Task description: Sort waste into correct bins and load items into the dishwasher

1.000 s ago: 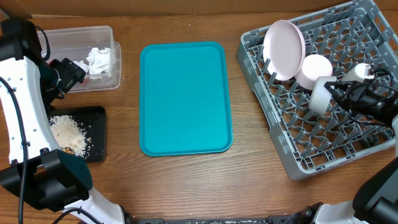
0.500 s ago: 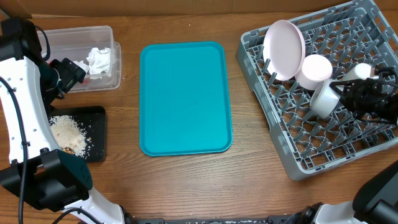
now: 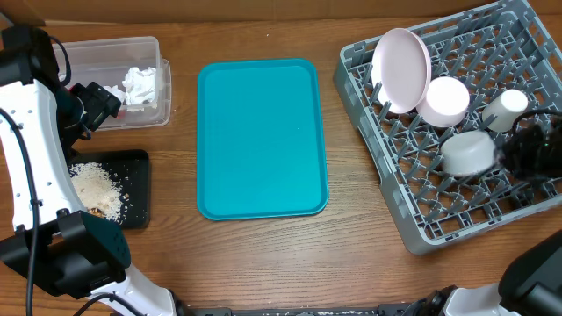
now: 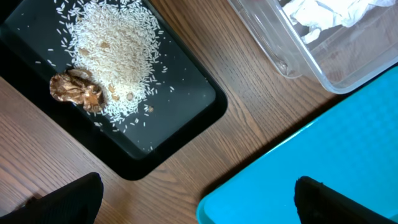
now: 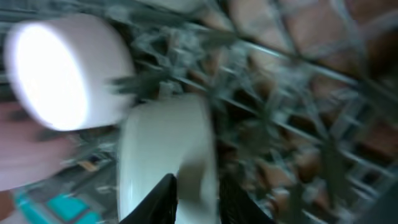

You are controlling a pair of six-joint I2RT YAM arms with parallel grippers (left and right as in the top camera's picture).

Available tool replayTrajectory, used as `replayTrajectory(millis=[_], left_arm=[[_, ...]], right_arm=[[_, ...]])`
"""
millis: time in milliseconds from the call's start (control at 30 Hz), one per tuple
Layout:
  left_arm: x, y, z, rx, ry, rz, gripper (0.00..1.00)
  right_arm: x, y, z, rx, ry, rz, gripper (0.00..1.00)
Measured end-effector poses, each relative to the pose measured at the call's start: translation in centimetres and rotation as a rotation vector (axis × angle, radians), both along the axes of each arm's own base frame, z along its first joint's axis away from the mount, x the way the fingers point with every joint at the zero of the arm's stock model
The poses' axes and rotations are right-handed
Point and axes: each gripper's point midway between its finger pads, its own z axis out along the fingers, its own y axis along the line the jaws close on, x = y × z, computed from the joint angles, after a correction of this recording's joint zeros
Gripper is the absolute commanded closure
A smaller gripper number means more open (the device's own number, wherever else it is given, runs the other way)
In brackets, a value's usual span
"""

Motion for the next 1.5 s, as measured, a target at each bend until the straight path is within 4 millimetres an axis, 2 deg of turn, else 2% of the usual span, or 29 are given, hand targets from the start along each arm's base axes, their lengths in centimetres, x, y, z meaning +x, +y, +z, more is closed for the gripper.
replayTrajectory(millis=[167,367,533,733,833,967,1200,1500], left_arm=[[0.0,0.0,0.0,0.000,0.000,0.000,0.00],[0.0,0.0,0.0,0.000,0.000,0.000,0.00],[0.0,0.0,0.0,0.000,0.000,0.000,0.00],[0.0,0.0,0.0,0.000,0.000,0.000,0.00],[0.0,0.0,0.0,0.000,0.000,0.000,0.00],[0.0,0.0,0.0,0.000,0.000,0.000,0.00],[0.0,0.0,0.0,0.000,0.000,0.000,0.00],[0.0,0.0,0.0,0.000,0.000,0.000,0.00]], right_arm=[[-2.1,-0.6,-0.1,-0.026,0.123,-0.069,0.75],[-1.3,-0.9,2.4,-0.083,0.094,-0.077,0.75],[0.5,1.6,4.2,-0.114,0.008,0.037,0.75],[3.0,5.5,4.6,-0.149,-0.045,0.201,0.74],[3.2,6.7,4.3,-0.172,-0.034,0.247,0.75],[3.4,7.0,3.6,-0.196,-0.032,0.265,0.95],[2.9,6.8,1.2,-0.206,-0.005,0.261,0.96],[1.5,5.4,0.7,-0.264,0.076,0.208,0.96]])
